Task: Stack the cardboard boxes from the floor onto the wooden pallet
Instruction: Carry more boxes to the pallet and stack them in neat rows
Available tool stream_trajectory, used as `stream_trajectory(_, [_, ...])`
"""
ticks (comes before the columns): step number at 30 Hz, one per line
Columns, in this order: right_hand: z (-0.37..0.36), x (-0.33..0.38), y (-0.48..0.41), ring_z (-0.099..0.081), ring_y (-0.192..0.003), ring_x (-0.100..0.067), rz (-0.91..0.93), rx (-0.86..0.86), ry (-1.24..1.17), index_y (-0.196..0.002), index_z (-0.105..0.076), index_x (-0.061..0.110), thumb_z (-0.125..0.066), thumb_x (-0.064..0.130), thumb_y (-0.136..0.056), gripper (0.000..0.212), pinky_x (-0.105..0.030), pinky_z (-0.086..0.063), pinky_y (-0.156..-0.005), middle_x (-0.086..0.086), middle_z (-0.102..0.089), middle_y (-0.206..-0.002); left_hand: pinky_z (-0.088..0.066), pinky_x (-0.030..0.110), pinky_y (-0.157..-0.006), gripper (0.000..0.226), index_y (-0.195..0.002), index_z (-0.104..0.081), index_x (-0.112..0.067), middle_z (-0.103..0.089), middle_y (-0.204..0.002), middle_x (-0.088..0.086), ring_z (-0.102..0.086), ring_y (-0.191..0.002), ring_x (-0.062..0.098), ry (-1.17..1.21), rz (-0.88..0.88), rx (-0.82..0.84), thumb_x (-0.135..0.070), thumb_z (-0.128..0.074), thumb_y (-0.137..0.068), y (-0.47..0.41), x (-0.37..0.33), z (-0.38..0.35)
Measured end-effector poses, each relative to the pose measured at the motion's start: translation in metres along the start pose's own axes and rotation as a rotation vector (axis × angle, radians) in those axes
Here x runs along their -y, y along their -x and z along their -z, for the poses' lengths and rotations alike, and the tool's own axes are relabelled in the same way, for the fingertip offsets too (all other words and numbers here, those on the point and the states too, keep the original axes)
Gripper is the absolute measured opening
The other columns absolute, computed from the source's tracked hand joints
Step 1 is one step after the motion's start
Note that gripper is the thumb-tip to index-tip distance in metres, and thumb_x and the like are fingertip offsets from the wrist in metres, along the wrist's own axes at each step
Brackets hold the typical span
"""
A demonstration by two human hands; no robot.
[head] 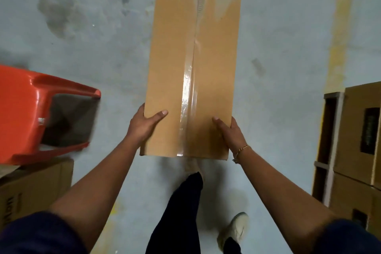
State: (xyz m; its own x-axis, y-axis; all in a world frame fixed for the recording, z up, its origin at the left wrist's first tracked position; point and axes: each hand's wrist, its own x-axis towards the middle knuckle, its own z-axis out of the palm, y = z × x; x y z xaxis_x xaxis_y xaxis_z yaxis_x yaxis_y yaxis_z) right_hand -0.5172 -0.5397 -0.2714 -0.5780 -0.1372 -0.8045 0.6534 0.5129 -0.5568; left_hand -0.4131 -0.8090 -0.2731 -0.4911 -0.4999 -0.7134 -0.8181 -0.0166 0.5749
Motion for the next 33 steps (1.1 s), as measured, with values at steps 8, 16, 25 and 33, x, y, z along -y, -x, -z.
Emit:
stream_trajectory(8, [0.039,-0.014,0.041,-0.062,-0.118,-0.018,0.06,-0.132,-0.133,-0.141,-0.052,0.034,-0.07,0.053,-0.092,0.055,-0.042,-0.052,-0.101,0.01,-0.064,-0.13,-0.056,0.041,-0.097,0.064,-0.134,-0.061,-0.035,-0.072,-0.116,-0.015,-0.069,-0.107,0.012,0.068,-0.085,-0.013,-0.059,-0.083,-0.078,0.053,-0.015,-0.031])
stream_trajectory(16, [0.149,-0.067,0.167,-0.062,-0.106,-0.006,0.09,-0.315,-0.271,-0.13,-0.05,0.045,-0.068,0.056,-0.091,0.044,-0.039,-0.053,-0.097,0.023,-0.064,-0.115,-0.051,0.041,-0.103,0.078,-0.141,-0.057,-0.031,-0.07,-0.122,-0.01,-0.066,-0.116,0.019,-0.051,-0.216,0.116,-0.068,-0.08,-0.076,0.173,-0.053,-0.108])
stream_trajectory(25, [0.258,-0.193,0.334,-0.064,-0.1,-0.006,0.131,-0.556,-0.412,-0.124,-0.051,0.046,-0.065,0.054,-0.094,0.034,-0.025,-0.05,-0.074,0.019,-0.066,-0.112,-0.056,0.04,-0.09,0.078,-0.134,-0.063,-0.031,-0.074,-0.116,-0.007,-0.07,-0.104,0.02,-0.232,-0.491,0.31,-0.077,-0.076,-0.071,0.341,-0.068,-0.217])
stream_trajectory(33, [0.319,-0.318,0.458,-0.07,-0.101,-0.01,0.14,-0.779,-0.555,-0.122,-0.062,0.044,-0.07,0.061,-0.087,0.04,-0.04,-0.058,-0.09,0.016,-0.073,-0.109,-0.056,0.048,-0.095,0.081,-0.128,-0.061,-0.036,-0.073,-0.112,-0.012,-0.07,-0.101,0.019,-0.374,-0.64,0.459,-0.087,-0.068,-0.065,0.477,-0.052,-0.306])
